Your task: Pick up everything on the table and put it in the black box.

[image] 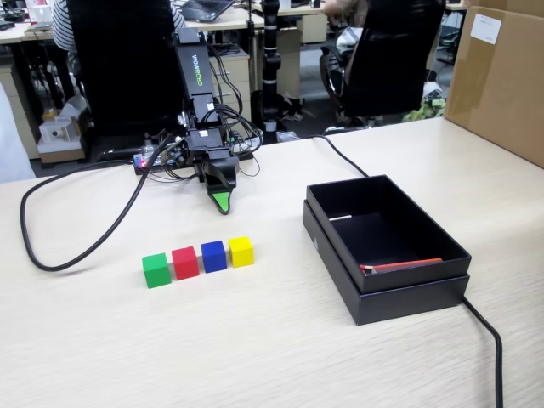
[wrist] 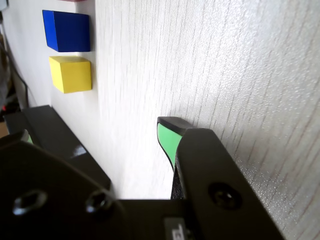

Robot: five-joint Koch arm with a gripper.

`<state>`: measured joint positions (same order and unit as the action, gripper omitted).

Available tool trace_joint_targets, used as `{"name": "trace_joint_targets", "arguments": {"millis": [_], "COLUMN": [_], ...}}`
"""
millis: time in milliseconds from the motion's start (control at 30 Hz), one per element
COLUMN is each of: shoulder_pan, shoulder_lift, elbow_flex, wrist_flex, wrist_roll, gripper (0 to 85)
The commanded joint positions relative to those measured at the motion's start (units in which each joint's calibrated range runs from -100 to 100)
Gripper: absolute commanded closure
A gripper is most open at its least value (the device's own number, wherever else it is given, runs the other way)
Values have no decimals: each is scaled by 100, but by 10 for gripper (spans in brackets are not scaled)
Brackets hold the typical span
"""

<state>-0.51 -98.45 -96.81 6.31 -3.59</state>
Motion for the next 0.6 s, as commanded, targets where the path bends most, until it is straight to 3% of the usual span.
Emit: {"name": "trace_joint_targets", "arguments": {"millis": [0, 567], "shoulder_pan": [0, 15], "shoulder_lift": [51, 40], "elbow_flex": [-48, -75], "wrist_flex": [-186, -195], "wrist_roll": [-5, -10], "gripper": [367, 367]}}
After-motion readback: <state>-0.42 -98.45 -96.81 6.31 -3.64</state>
